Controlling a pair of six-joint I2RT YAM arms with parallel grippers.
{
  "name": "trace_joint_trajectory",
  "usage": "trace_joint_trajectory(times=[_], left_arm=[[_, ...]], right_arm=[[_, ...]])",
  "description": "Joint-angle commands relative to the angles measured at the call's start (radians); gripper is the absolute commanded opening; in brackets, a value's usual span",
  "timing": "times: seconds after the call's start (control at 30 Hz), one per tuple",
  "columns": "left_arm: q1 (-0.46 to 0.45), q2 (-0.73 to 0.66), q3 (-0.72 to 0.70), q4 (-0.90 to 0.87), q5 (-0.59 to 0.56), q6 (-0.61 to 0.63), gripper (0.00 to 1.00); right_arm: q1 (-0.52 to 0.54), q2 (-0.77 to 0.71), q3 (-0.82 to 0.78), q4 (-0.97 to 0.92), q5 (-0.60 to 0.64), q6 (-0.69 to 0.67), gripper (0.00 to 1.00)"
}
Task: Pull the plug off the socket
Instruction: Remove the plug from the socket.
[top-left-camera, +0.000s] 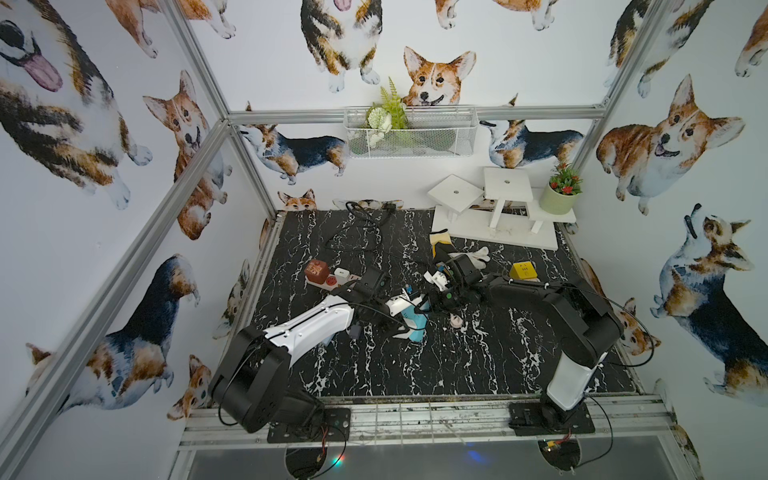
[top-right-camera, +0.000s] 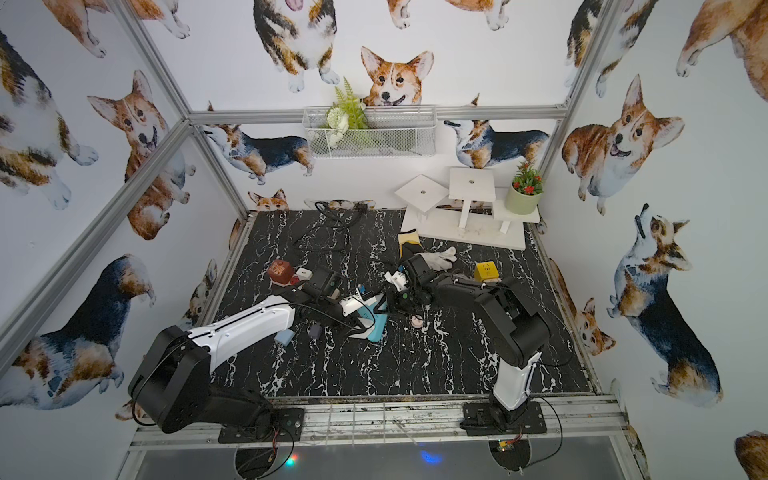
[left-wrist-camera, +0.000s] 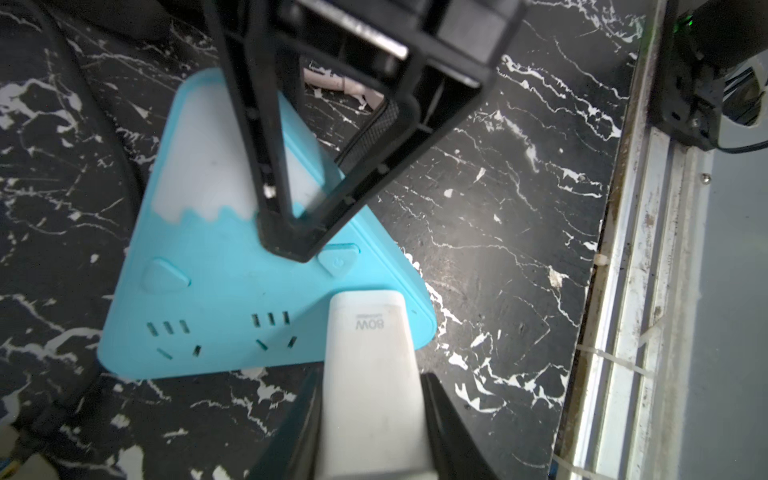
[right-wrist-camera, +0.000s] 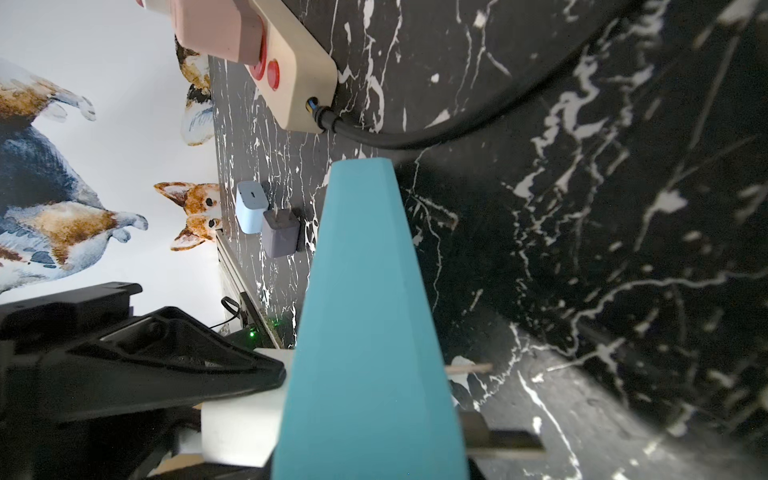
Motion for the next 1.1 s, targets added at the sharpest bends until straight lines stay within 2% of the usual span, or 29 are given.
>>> trace_joint_trajectory(times=[0.0,0.03,0.1,0.27,0.43,0.57,0.73,0.8,0.93,1.0,1.07], left_arm=[[-0.001,-0.024,0.003,-0.125,0.093,0.096,0.06],[-0.001,-0.029,0.005,-0.136,0.108,0.107,0.00],[-0.002,-0.044,0.011,-0.136,0.118,0.104,0.00],[0.000,-0.103,0.000,-0.020,0.084,0.008,0.00],[-0.052,-0.131,0.003,-0.106,-0.104,0.130,0.00],[-0.043,-0.137,0.036,-0.180,-0.074,0.137,0.00],[-0.031,-0.149,0.085,-0.278,-0.049,0.057,0.00],[-0.025,-0.146,0.116,-0.322,-0.079,-0.025,0.00],[0.004,-0.121,0.221,-0.398,-0.135,-0.334,0.00],[0.018,-0.116,0.249,-0.409,-0.102,-0.498,0.00],[0.036,-0.124,0.230,-0.378,-0.002,-0.669,0.00]], right_arm=[[0.000,0.005,-0.007,-0.179,0.131,-0.002,0.00],[0.000,0.002,-0.007,-0.189,0.144,-0.008,0.00],[-0.007,-0.003,-0.014,-0.186,0.145,-0.008,0.00],[-0.027,-0.010,-0.045,-0.171,0.174,0.014,0.00],[-0.022,-0.007,-0.016,-0.290,0.274,-0.062,0.00],[-0.023,0.002,-0.026,-0.261,0.211,-0.058,0.00],[-0.018,0.007,-0.027,-0.212,0.160,-0.020,0.00],[-0.018,0.007,-0.020,-0.203,0.147,-0.013,0.00],[-0.018,0.008,-0.010,-0.193,0.136,-0.003,0.00],[-0.018,0.006,-0.016,-0.163,0.114,0.004,0.00],[-0.018,0.004,-0.016,-0.155,0.115,0.010,0.00]])
